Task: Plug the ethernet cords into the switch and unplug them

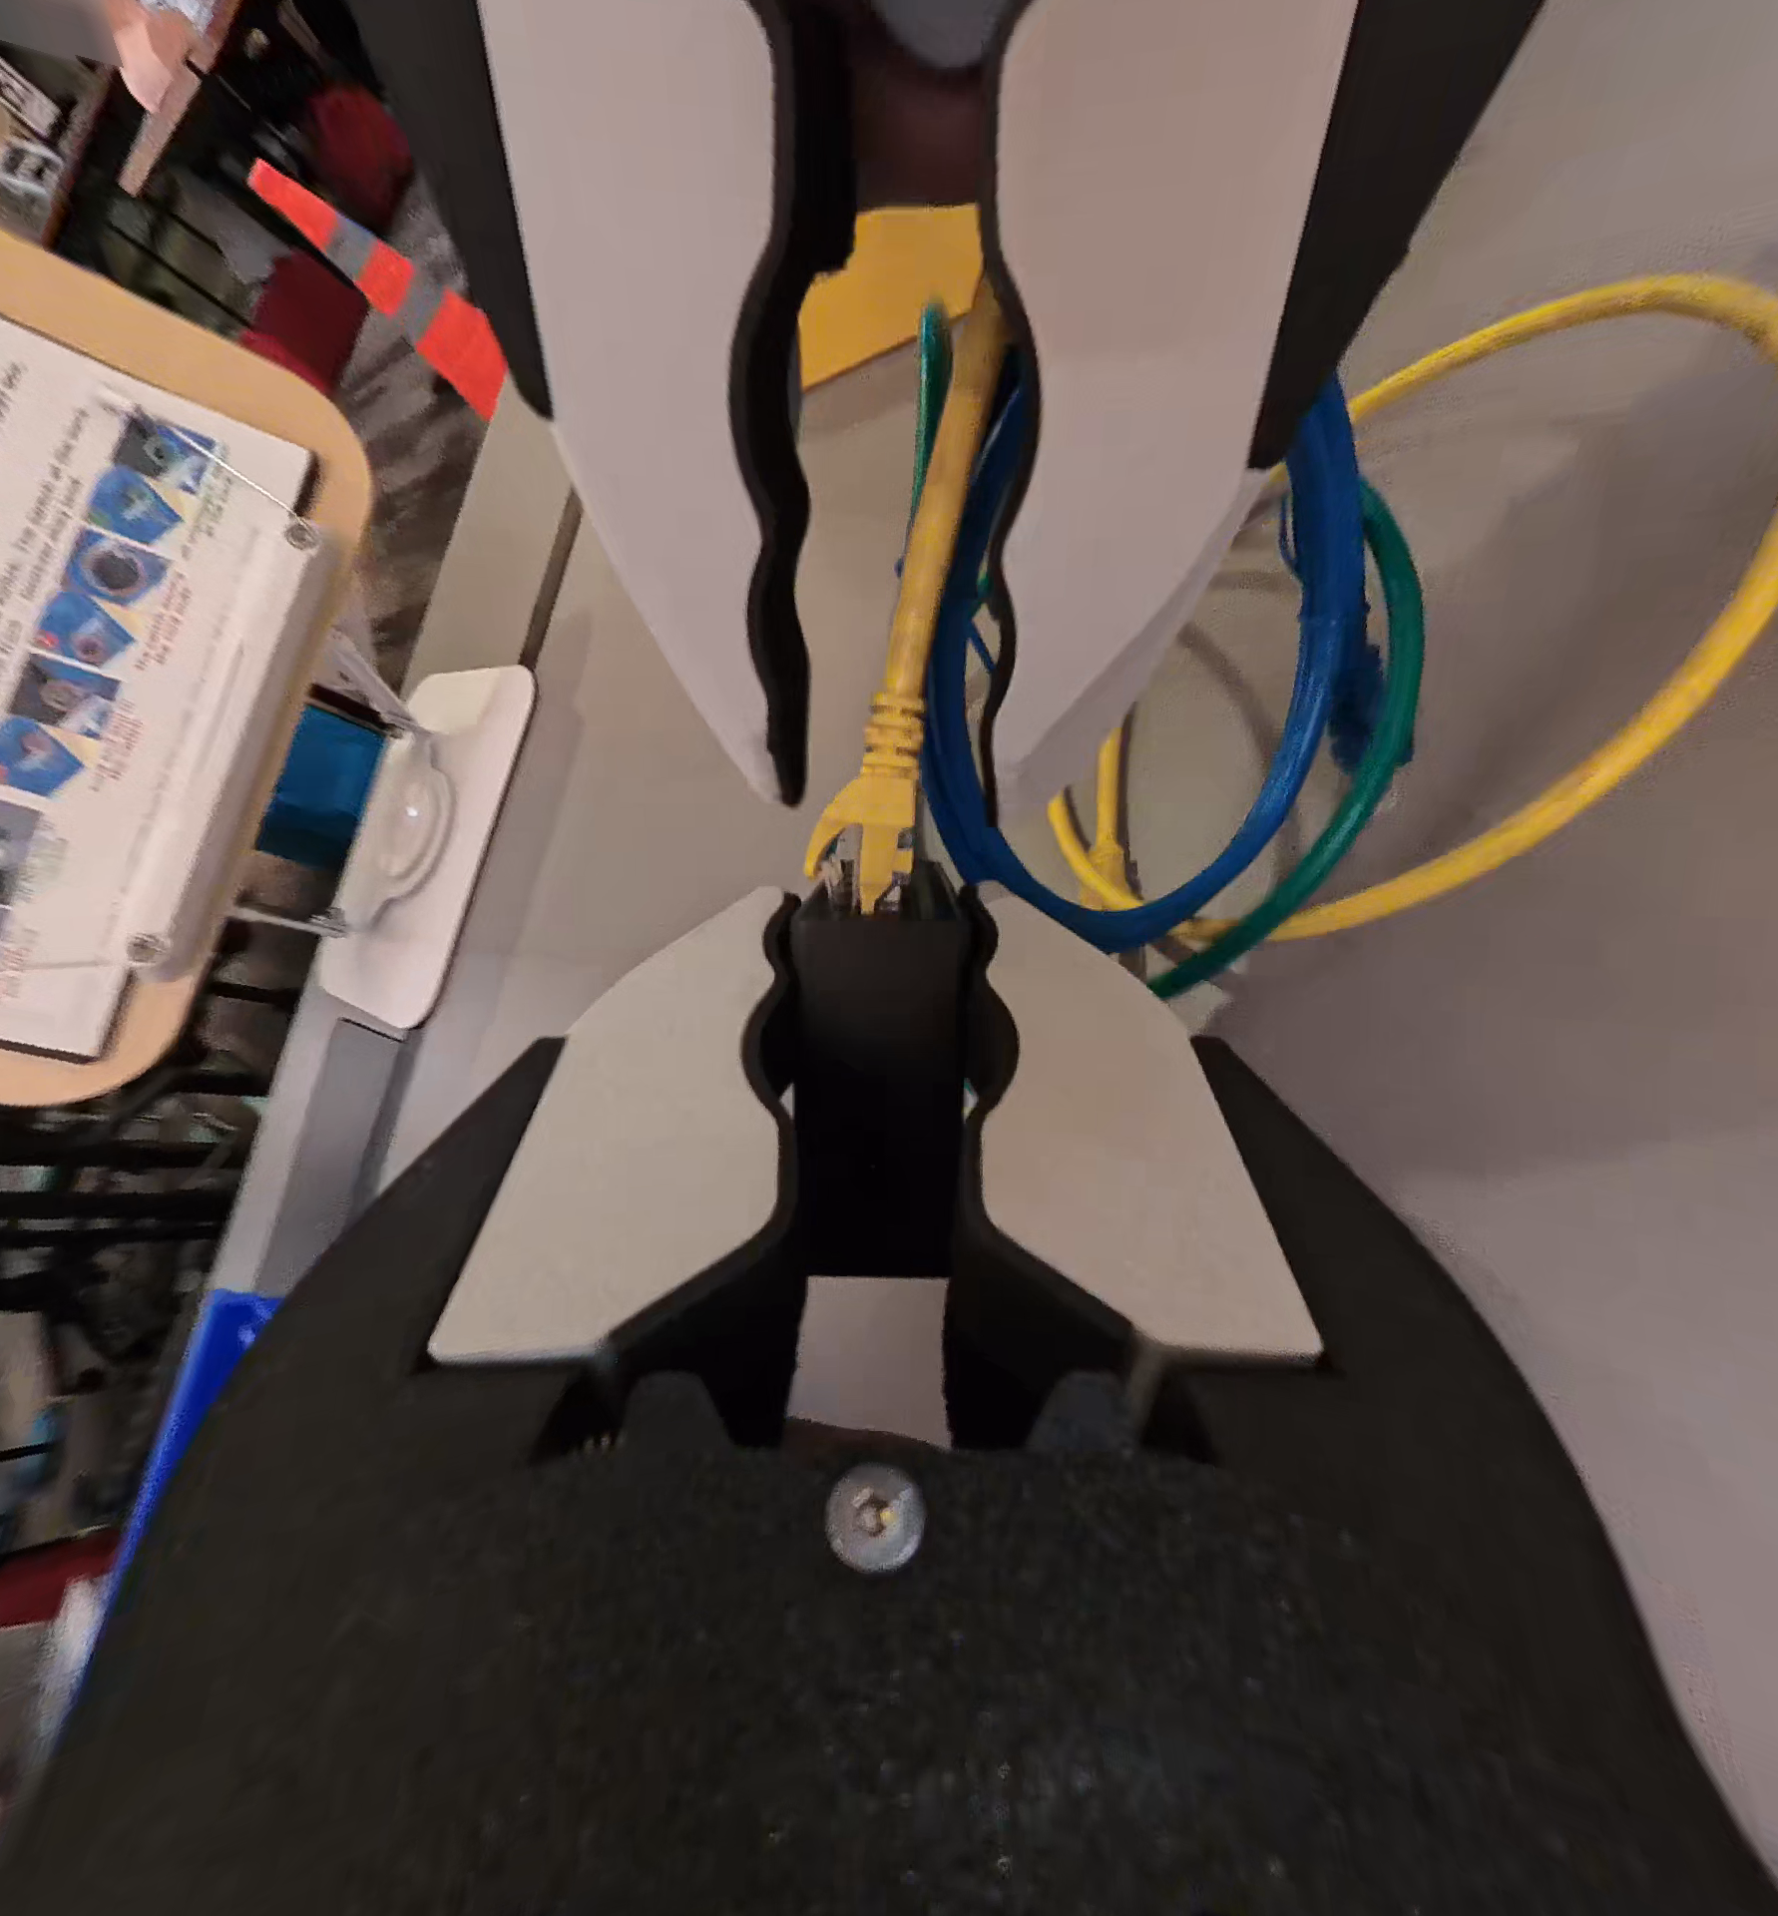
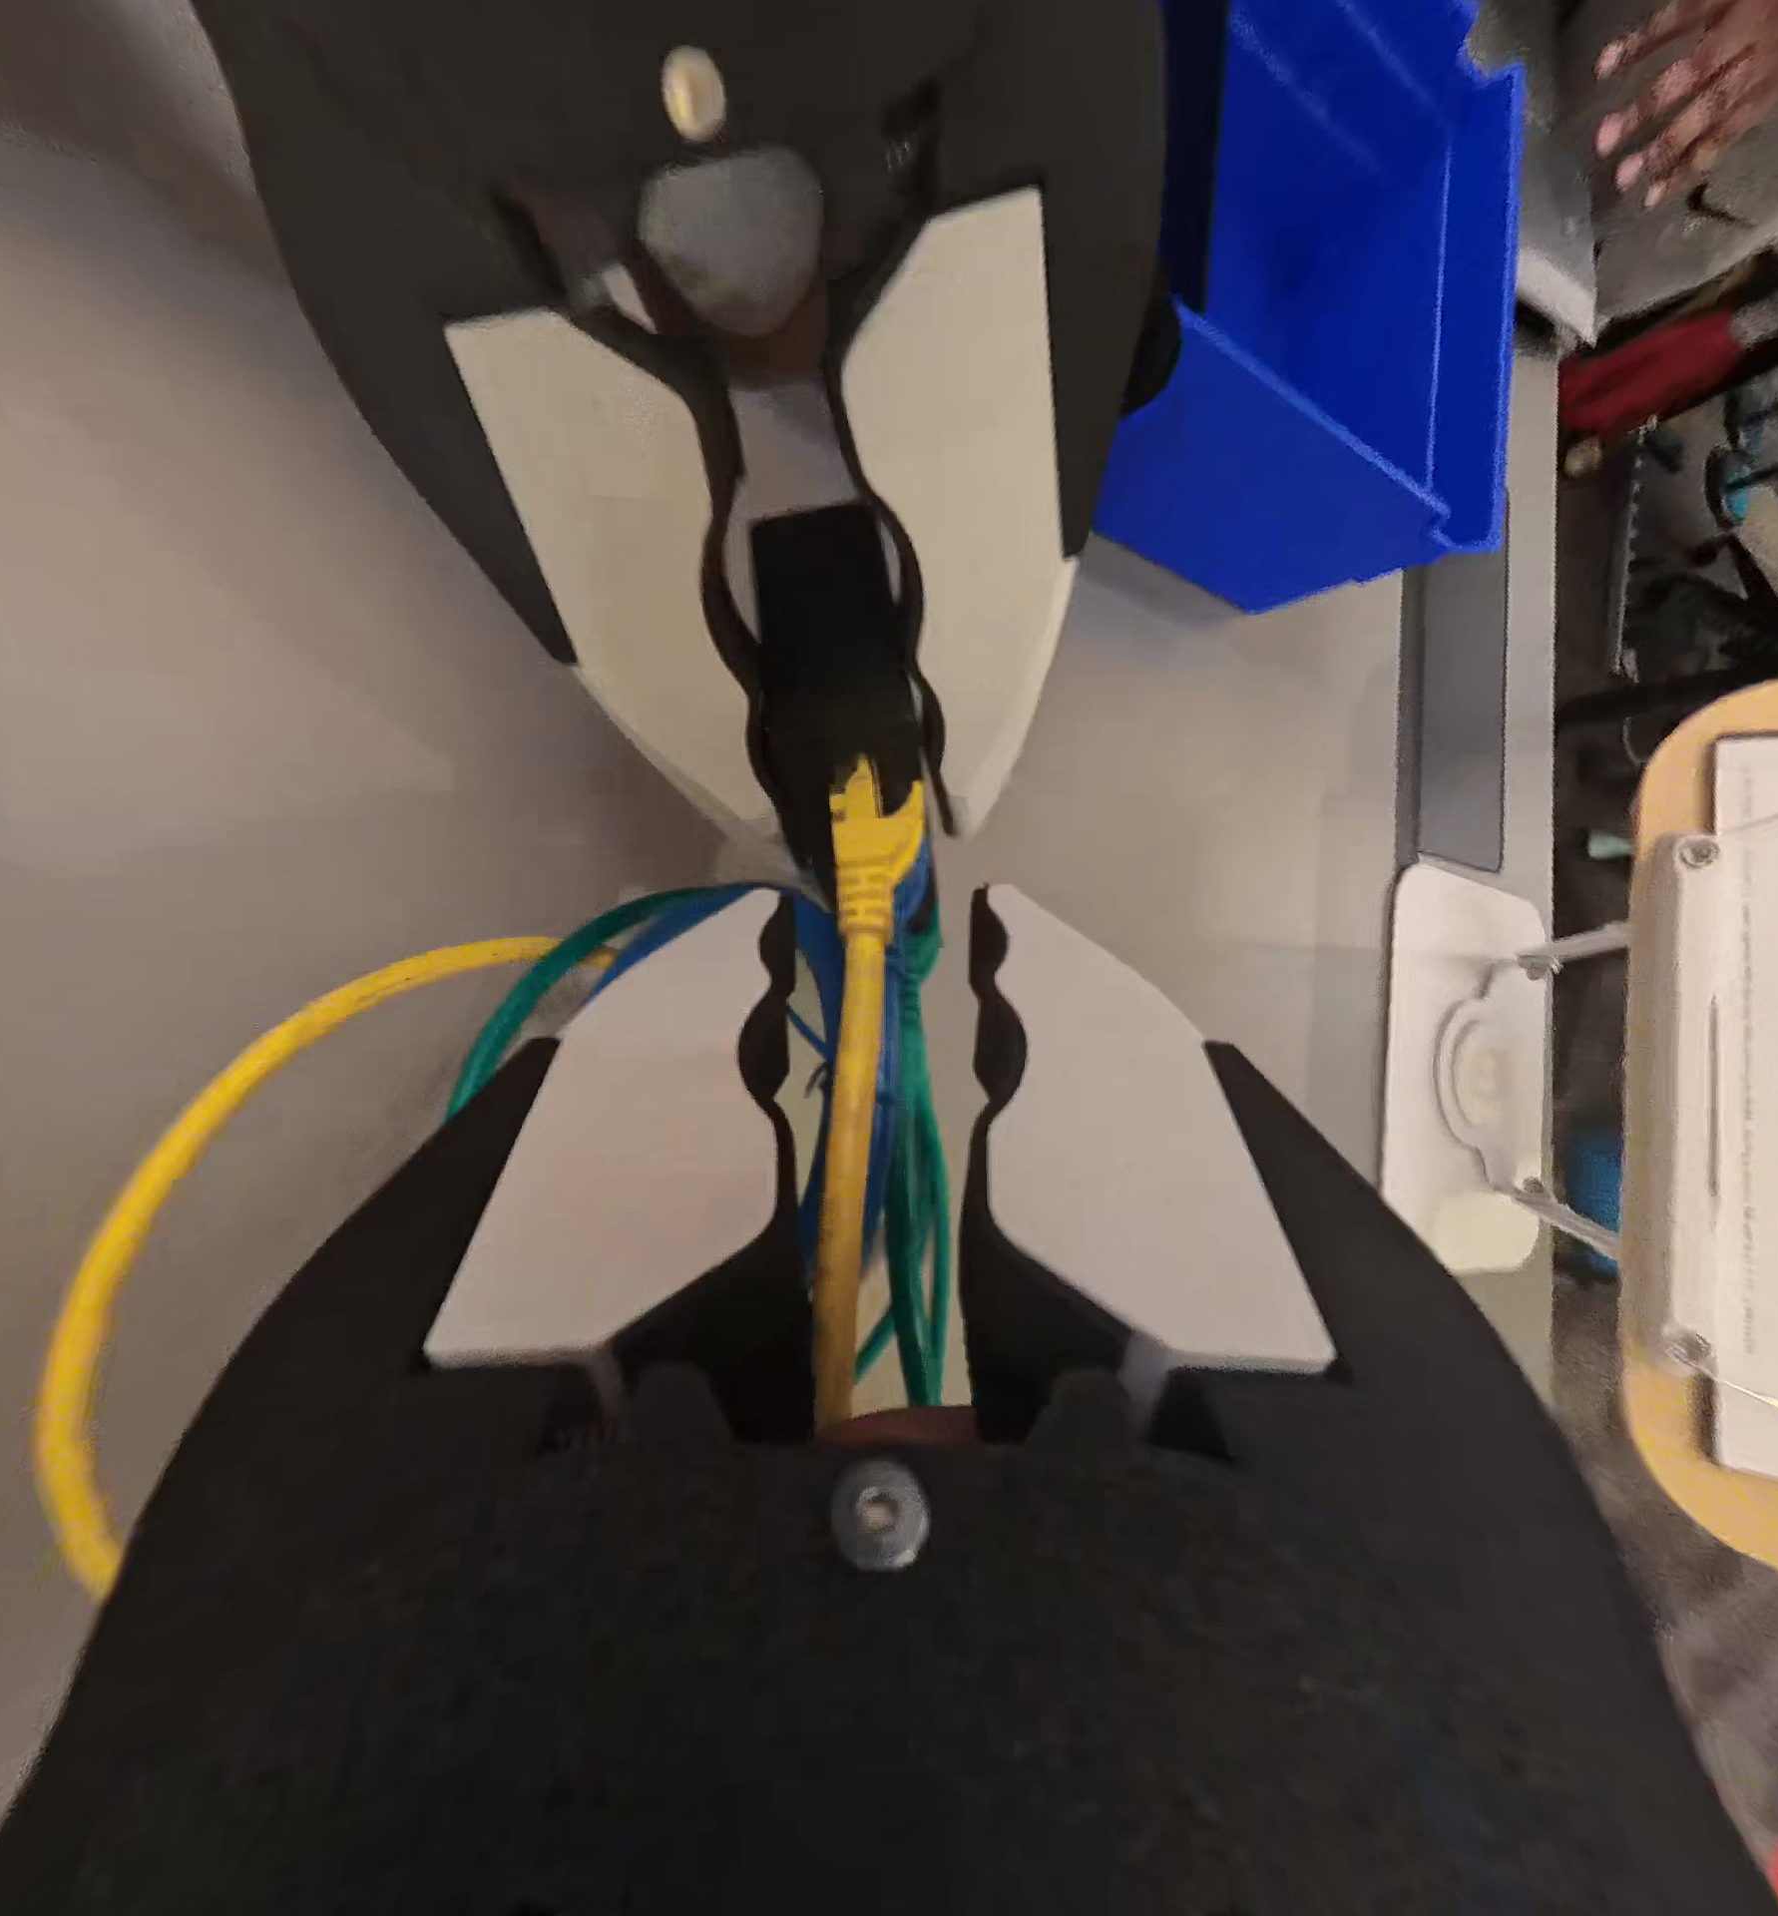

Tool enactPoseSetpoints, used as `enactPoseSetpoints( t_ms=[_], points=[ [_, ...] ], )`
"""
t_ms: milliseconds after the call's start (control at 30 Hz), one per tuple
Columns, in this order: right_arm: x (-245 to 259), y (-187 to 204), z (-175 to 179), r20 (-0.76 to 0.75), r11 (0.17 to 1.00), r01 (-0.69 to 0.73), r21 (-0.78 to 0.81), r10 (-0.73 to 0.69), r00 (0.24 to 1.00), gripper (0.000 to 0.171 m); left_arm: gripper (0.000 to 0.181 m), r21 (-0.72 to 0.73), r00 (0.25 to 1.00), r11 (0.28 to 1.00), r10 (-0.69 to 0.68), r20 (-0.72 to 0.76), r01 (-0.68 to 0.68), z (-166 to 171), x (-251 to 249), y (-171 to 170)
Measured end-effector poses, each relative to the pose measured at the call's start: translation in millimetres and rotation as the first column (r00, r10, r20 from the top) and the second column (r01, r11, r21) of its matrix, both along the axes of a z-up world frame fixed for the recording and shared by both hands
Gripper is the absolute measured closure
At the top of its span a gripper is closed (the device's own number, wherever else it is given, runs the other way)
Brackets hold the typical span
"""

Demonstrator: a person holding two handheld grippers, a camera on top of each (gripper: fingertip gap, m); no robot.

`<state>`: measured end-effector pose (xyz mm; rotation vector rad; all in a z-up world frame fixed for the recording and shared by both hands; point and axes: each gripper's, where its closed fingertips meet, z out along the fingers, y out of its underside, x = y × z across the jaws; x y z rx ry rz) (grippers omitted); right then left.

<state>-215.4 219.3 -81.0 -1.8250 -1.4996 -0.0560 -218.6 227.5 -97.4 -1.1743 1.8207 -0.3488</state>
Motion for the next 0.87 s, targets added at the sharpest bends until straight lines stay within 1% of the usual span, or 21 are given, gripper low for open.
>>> enactPoseSetpoints(
  t_ms=[33,100,200,267,300,367,400,467,533,600,700,800,867],
  points=[
    [-5,-4,0,-0.035,1.0,-0.029,0.013,0.029,0.999,0.142,0.153,0.036,1.0,0.999,-0.005,-0.006,0.005,-1,1,-1],
    [-8,-7,4,-0.054,0.992,-0.064,0.105,0.07,0.996,0.146,0.153,0.092,1.0,0.996,-0.016,0.002,0.016,-2,5,-2],
    [-3,-11,9,0.0,0.949,-0.144,0.279,0.15,0.989,0.153,0.152,0.257,1.0,0.966,-0.027,0.008,0.024,2,9,-4],
    [3,-17,7,0.038,0.938,-0.146,0.315,0.141,0.989,0.155,0.153,0.384,1.0,0.923,-0.025,-0.004,0.025,6,11,-6],
    [5,-20,7,0.042,0.934,-0.139,0.328,0.133,0.99,0.154,0.153,0.416,1.0,0.909,-0.03,-0.002,0.028,8,12,-9],
    [8,-23,5,0.049,0.924,-0.112,0.366,0.101,0.994,0.152,0.153,0.425,0.999,0.904,-0.052,0.012,0.042,11,16,-18],
    [10,-23,4,0.065,0.917,-0.1,0.386,0.081,0.995,0.154,0.153,0.429,0.999,0.902,-0.054,0.008,0.045,10,18,-20],
    [15,-22,4,0.082,0.904,-0.066,0.422,0.035,0.996,0.158,0.153,0.416,0.999,0.909,-0.044,0.02,0.031,9,20,-20],
    [15,-23,1,0.057,0.916,-0.014,0.401,-0.009,0.998,0.159,0.152,0.363,0.999,0.932,-0.03,0.023,0.02,4,20,-18],
    [15,-23,1,0.049,0.906,0.024,0.423,-0.049,0.998,0.159,0.152,0.389,1.0,0.921,-0.008,0.026,-0.003,2,17,-12],
    [8,-30,3,0.052,0.899,0.024,0.438,-0.052,0.997,0.159,0.152,0.443,0.999,0.896,0.045,-0.015,-0.033,-11,10,3],
    [6,-33,-2,0.115,0.892,0.026,0.452,-0.087,0.989,0.159,0.151,0.44,0.999,0.897,0.037,-0.022,-0.024,-17,11,3],
    [4,-36,-2,0.129,0.886,0.022,0.463,-0.092,0.987,0.159,0.151,0.46,1.0,0.888,0.022,-0.019,-0.011,-17,12,1]
  ],
)
